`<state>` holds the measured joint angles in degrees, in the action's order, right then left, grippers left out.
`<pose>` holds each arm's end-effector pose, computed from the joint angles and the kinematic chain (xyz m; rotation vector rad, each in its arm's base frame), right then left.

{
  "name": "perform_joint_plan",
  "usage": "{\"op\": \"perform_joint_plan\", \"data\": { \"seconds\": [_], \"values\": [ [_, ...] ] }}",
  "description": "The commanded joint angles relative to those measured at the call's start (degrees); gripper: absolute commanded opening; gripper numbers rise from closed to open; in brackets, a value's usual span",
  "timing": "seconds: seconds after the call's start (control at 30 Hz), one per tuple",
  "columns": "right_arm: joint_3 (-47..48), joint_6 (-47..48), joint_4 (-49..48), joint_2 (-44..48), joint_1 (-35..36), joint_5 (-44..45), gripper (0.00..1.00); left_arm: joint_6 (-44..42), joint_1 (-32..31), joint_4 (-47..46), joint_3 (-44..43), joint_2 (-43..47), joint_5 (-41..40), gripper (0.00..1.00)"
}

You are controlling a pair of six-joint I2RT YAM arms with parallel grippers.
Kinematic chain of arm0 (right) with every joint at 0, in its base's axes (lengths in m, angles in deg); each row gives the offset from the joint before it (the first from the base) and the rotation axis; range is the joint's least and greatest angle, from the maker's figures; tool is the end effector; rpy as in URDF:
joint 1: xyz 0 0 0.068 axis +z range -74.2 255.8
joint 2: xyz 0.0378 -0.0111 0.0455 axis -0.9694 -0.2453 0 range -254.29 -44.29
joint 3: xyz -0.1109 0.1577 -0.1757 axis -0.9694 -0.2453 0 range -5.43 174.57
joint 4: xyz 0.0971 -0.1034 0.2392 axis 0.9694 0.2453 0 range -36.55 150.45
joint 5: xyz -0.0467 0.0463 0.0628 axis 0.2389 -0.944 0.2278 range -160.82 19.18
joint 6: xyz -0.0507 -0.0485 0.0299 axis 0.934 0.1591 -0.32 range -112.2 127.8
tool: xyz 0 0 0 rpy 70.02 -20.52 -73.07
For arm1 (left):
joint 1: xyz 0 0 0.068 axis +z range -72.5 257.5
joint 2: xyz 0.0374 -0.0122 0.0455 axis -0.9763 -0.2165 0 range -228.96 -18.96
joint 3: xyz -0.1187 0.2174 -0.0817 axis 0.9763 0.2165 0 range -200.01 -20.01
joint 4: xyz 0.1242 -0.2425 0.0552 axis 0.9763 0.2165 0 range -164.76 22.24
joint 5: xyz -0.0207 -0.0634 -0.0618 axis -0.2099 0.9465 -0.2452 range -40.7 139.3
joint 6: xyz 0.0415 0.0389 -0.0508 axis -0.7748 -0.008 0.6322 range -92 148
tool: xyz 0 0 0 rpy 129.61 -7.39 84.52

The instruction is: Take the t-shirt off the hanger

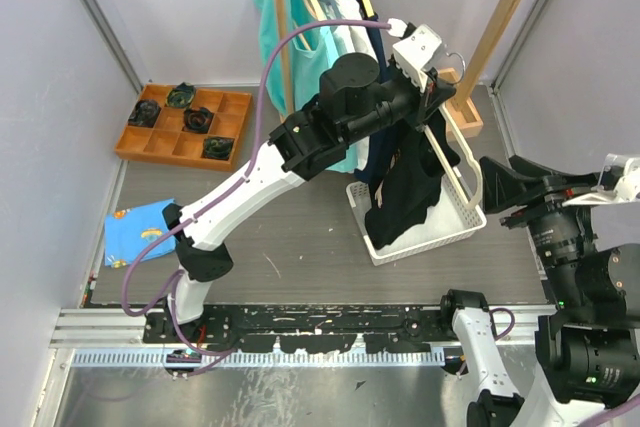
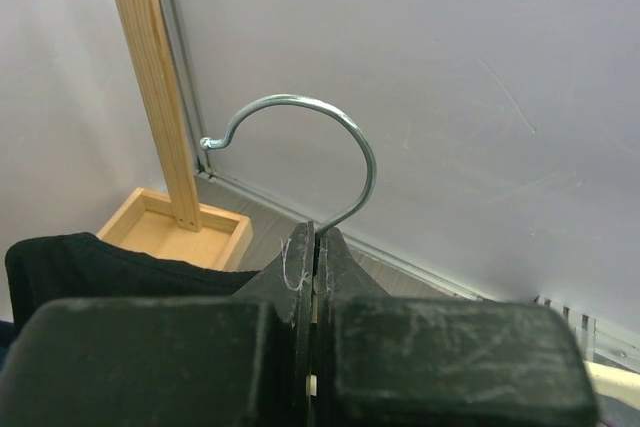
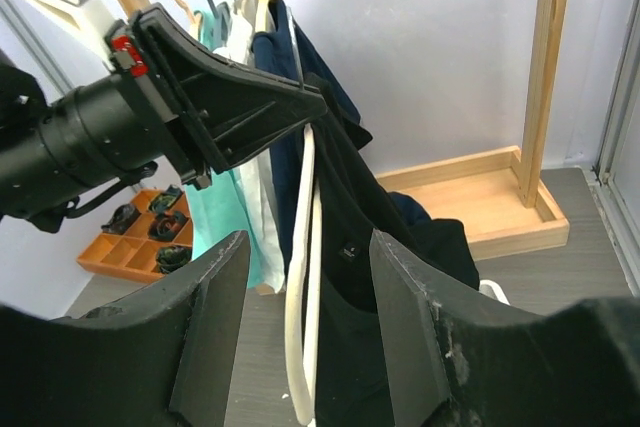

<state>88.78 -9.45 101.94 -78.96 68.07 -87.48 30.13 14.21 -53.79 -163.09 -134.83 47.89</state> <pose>0.0302 0.0146 0.5396 0.0586 1.3932 0.3388 0.2142 -0.4224 0.5283 0.7594 1.3262 -0.9052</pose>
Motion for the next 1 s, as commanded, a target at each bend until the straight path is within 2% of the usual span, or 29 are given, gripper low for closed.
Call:
{"op": "perform_joint_plan", "data": {
  "seconds": [0.0,0.97],
  "values": [
    [-0.62,1.42,-0.53,-1.73,-0.21,-0.47,0.57,-1.41,-0.48,-0.40,-1.59,-0.23,-0.27,0.00],
    [-0.80,3.12,8.22,-6.29,-0.33,-4.24,0.56,-4.07,-2.46,2.09,-3.00,-1.25,-1.74,0.00]
  ]
}}
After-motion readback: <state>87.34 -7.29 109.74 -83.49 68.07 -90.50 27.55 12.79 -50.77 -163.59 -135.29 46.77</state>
